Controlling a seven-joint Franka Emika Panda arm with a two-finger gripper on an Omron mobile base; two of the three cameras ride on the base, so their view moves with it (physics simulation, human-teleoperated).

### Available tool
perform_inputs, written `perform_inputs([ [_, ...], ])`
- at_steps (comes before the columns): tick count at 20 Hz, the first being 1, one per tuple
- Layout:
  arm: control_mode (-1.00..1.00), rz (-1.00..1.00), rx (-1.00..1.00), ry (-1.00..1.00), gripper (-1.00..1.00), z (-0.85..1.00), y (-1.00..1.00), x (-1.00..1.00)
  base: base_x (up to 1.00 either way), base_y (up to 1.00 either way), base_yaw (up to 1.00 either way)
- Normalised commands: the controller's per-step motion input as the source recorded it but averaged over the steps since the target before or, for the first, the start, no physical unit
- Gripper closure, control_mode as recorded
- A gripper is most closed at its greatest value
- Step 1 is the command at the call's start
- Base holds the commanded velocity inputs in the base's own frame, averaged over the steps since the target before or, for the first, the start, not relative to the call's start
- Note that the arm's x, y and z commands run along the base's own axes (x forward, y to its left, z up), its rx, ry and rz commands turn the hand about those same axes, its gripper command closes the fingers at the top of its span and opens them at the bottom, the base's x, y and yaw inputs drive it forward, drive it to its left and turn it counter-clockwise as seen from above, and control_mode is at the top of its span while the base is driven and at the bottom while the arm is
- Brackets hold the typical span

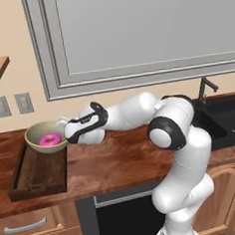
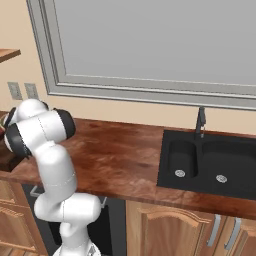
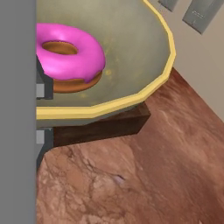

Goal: Place the bowl with donut and the cupcake onto the tray.

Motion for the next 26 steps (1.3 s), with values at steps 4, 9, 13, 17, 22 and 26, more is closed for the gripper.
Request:
perform_inputs([
  [4,-1.00,0.00,0.00,0.00,1.00,-0.15,0.00,0.00,0.00,0.00,0.00],
  [9,-1.00,0.00,0.00,0.00,1.00,-0.13,0.00,0.01,0.00,0.00,0.00],
  [13,-1.00,0.00,0.00,0.00,1.00,-0.08,0.06,0.08,0.00,0.00,0.00],
  [17,-1.00,0.00,0.00,0.00,1.00,-0.01,0.14,0.13,0.00,0.00,0.00],
  [22,-1.00,0.00,0.00,0.00,1.00,0.00,0.05,0.01,0.00,0.00,0.00],
  [26,-1.00,0.00,0.00,0.00,-1.00,0.00,0.00,0.00,0.00,0.00,0.00],
])
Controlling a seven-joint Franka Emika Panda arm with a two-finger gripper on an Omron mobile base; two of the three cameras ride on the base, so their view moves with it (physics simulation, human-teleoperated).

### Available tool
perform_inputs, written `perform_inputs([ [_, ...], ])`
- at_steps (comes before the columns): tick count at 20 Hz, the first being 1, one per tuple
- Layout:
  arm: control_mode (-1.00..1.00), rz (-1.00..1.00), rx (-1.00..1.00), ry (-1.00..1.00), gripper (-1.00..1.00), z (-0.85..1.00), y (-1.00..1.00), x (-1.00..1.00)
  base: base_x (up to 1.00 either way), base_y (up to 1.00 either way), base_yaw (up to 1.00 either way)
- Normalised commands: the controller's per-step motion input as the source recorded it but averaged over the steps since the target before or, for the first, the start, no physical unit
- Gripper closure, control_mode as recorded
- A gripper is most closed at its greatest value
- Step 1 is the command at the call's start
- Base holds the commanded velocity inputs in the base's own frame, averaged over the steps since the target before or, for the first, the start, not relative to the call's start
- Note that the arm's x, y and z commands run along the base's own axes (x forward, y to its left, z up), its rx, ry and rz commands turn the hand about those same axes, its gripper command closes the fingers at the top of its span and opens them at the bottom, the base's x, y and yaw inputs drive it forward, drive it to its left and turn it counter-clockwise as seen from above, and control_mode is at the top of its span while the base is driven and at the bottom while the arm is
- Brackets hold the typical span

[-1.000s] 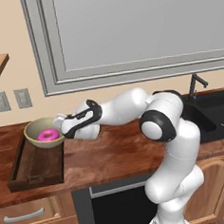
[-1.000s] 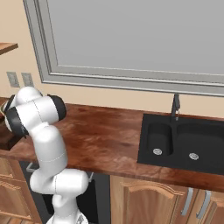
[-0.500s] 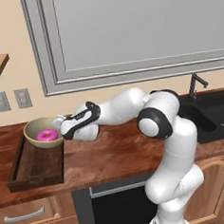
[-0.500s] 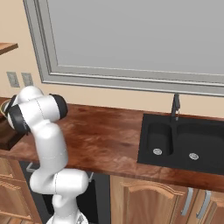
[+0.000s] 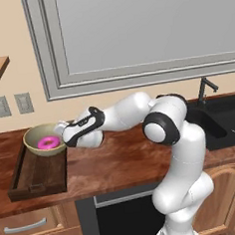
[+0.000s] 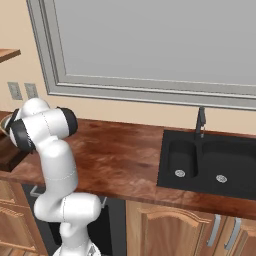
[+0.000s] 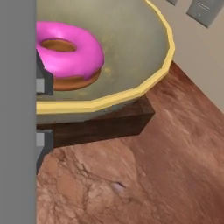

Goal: Place the bowl with donut and the cupcake onto the tray.

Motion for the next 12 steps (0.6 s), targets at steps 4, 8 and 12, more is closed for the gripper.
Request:
perform_inputs([
  [4,-1.00,0.00,0.00,0.00,-1.00,0.00,0.00,0.01,0.00,0.00,0.00],
  [8,-1.00,0.00,0.00,0.00,-1.00,0.14,0.00,0.00,0.00,0.00,0.00],
  [12,-1.00,0.00,0.00,0.00,-1.00,0.24,0.00,0.01,0.00,0.00,0.00],
])
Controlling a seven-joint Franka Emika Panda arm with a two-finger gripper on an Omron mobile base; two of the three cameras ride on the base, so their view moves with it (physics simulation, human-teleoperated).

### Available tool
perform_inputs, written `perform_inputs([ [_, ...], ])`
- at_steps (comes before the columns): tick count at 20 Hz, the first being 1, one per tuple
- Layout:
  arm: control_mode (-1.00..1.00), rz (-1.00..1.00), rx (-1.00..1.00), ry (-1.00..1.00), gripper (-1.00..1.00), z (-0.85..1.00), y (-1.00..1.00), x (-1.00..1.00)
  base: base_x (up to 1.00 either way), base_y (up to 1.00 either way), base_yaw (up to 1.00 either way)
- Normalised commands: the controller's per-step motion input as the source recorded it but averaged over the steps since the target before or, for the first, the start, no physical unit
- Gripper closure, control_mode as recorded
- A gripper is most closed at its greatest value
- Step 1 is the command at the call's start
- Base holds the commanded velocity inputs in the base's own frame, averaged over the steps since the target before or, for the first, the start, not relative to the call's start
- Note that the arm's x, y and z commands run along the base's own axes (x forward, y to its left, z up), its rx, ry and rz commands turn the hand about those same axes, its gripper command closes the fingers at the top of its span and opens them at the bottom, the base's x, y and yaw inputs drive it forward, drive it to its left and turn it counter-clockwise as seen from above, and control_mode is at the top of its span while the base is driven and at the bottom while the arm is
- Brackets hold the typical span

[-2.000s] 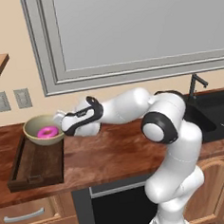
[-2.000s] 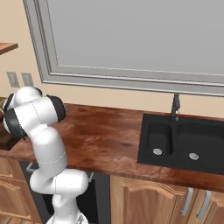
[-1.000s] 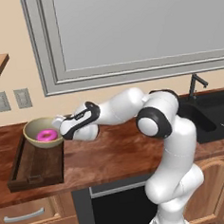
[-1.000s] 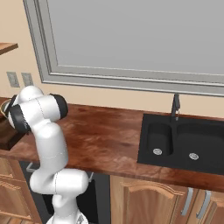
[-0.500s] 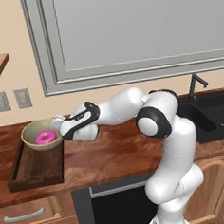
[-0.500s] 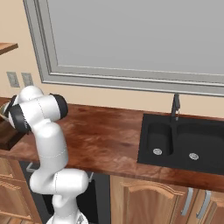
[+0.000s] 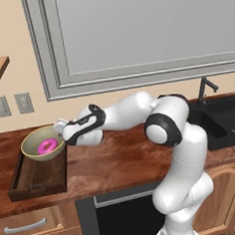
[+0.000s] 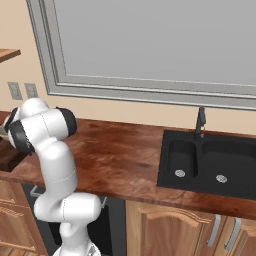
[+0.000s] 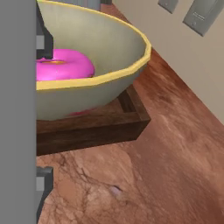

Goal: Place the bowl with donut and the cupcake onto the tray.

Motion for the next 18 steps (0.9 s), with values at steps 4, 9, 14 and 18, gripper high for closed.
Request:
perform_inputs([
  [4,-1.00,0.00,0.00,0.00,-1.00,0.31,0.00,0.01,0.00,0.00,0.00],
  [9,-1.00,0.00,0.00,-0.01,-1.00,0.36,-0.11,-0.07,0.00,0.00,0.00],
  [14,-1.00,0.01,-0.01,-0.02,-1.00,0.31,-0.33,-0.12,0.00,0.00,0.00],
  [18,-1.00,0.01,-0.04,-0.01,-1.00,0.31,-0.47,-0.32,0.00,0.00,0.00],
])
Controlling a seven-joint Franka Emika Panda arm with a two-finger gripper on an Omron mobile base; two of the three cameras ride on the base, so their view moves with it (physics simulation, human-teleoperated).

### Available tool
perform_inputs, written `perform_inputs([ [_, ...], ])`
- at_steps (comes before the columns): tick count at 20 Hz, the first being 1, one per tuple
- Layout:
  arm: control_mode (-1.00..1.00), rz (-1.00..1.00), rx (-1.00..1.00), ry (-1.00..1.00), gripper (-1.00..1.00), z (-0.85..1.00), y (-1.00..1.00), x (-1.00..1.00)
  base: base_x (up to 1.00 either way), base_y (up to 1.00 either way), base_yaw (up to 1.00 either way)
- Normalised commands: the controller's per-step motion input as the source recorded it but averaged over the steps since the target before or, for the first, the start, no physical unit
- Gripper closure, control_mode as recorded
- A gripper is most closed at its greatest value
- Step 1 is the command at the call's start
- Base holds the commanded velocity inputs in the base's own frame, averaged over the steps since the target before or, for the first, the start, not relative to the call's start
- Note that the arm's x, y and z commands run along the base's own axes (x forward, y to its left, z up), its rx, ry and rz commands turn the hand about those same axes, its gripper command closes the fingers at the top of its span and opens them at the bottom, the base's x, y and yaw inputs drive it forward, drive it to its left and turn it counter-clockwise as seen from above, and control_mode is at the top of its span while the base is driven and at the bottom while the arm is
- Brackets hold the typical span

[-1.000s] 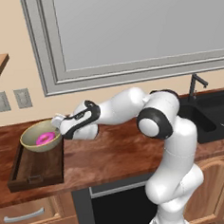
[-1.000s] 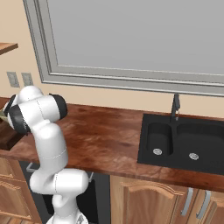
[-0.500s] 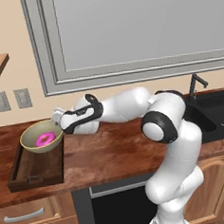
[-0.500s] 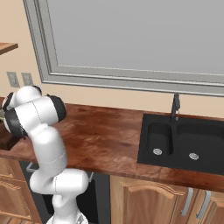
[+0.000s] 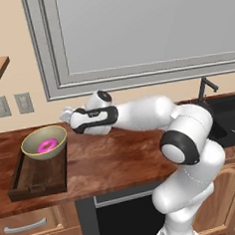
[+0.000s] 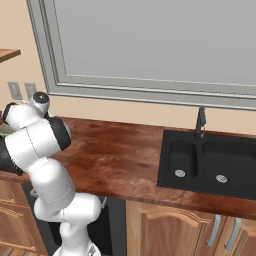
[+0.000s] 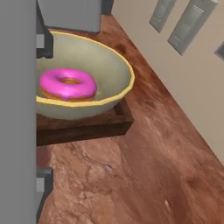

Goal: Place the bowl with donut and the cupcake onto the tray.

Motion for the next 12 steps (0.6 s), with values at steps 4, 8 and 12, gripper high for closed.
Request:
perform_inputs([
  [4,-1.00,0.03,-0.13,0.00,-1.00,0.20,-0.50,-0.43,0.00,0.00,0.00],
  [8,-1.00,0.05,-0.19,-0.01,-1.00,0.07,-0.42,-0.50,0.00,0.00,0.00],
  [12,-1.00,0.02,-0.17,0.00,-1.00,0.13,-0.53,-0.53,0.00,0.00,0.00],
])
